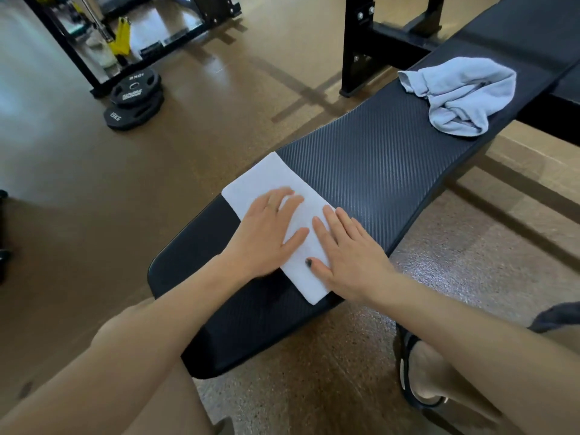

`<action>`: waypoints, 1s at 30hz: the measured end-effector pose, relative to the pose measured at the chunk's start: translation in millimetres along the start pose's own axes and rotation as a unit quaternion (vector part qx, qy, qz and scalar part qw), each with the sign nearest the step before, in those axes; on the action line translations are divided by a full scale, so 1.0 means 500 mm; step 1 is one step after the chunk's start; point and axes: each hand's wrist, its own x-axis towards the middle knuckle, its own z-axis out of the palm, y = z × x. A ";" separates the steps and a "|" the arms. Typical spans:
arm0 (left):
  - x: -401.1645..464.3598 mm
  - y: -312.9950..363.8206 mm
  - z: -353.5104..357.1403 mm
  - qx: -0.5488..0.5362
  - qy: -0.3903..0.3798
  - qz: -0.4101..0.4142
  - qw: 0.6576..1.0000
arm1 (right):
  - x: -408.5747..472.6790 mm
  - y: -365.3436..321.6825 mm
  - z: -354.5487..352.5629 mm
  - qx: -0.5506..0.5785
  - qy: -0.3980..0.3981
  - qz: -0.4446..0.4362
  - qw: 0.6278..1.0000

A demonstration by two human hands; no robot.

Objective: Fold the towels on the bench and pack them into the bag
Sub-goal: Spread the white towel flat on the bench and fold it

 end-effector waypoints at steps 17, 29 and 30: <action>-0.264 0.090 0.082 0.157 -0.004 0.086 0.984 | -0.120 0.018 0.002 -0.054 0.011 -0.120 0.991; -0.257 0.053 0.034 -0.141 0.015 -0.009 0.990 | -0.099 0.036 -0.050 0.170 0.056 -0.124 0.976; -0.250 0.051 0.025 -0.167 0.009 -0.026 0.986 | -0.095 0.036 -0.054 0.196 0.052 -0.102 0.974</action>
